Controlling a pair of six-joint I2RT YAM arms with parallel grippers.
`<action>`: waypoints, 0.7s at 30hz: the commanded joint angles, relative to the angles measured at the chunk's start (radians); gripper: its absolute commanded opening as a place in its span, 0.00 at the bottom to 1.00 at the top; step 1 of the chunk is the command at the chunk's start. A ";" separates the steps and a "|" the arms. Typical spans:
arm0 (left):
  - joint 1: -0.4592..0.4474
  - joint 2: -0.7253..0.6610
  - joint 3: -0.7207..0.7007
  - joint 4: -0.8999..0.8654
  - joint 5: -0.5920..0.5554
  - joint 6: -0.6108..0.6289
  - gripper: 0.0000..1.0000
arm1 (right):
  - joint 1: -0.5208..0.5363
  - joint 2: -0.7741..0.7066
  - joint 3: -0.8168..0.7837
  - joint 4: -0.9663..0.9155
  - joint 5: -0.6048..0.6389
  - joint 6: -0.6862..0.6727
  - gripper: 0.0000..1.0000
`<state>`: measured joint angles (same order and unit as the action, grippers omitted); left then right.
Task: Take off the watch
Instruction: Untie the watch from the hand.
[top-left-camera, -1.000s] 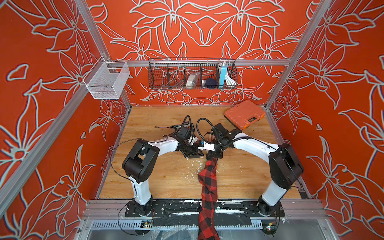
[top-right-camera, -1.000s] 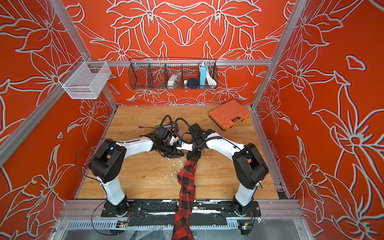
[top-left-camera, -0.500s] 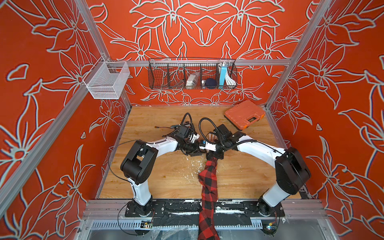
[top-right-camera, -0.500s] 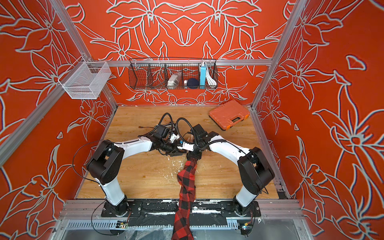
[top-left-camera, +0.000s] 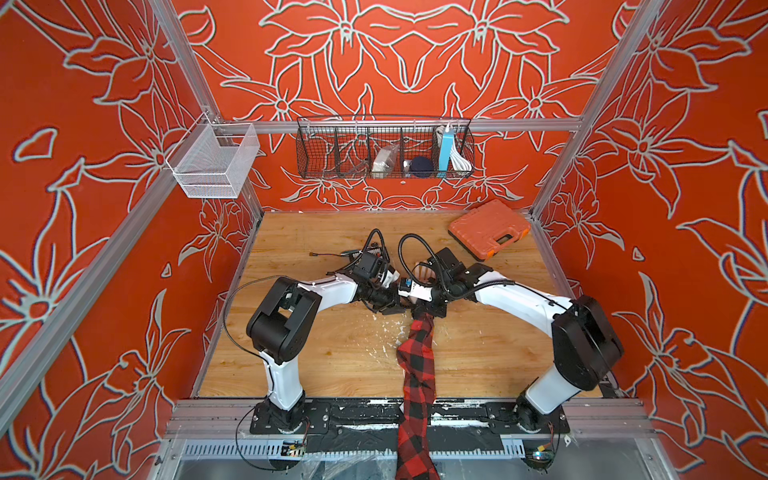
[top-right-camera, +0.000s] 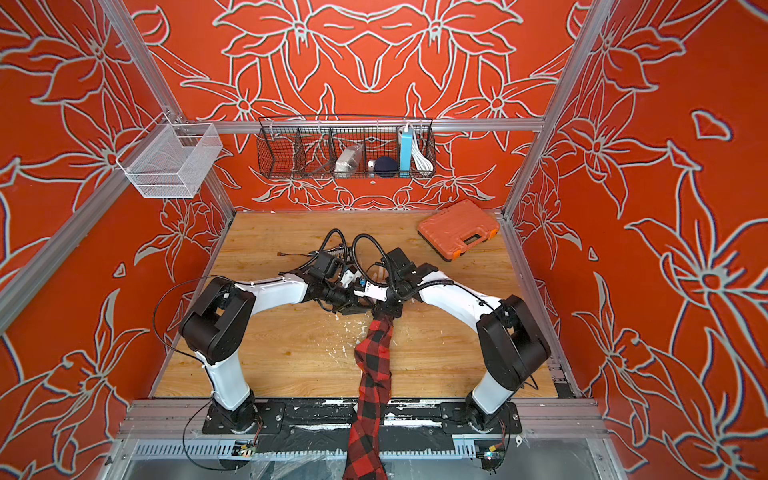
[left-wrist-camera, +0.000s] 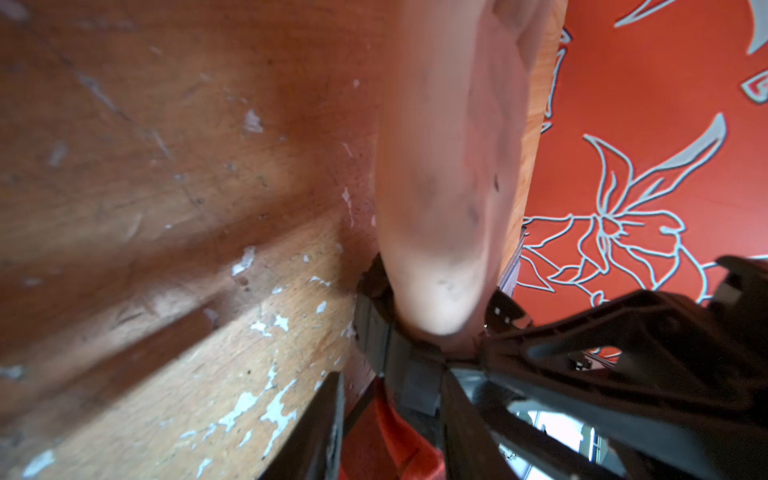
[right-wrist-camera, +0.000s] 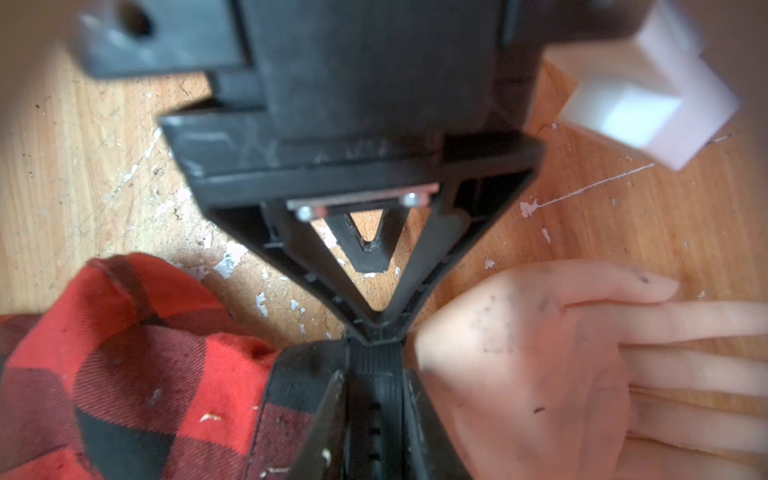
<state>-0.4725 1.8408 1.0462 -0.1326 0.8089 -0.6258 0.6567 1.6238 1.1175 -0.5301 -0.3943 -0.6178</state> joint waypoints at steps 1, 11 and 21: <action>-0.006 0.031 -0.008 -0.029 -0.024 0.024 0.37 | 0.005 -0.047 0.007 0.050 -0.052 0.009 0.00; -0.007 0.093 -0.011 -0.046 -0.059 0.041 0.35 | 0.003 -0.053 -0.001 0.067 -0.058 0.013 0.00; 0.000 -0.075 -0.012 -0.071 -0.125 0.030 0.36 | 0.003 -0.095 -0.061 0.177 -0.088 0.070 0.00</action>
<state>-0.4728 1.8584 1.0355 -0.1791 0.7197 -0.6029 0.6571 1.5818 1.0725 -0.4400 -0.4286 -0.5877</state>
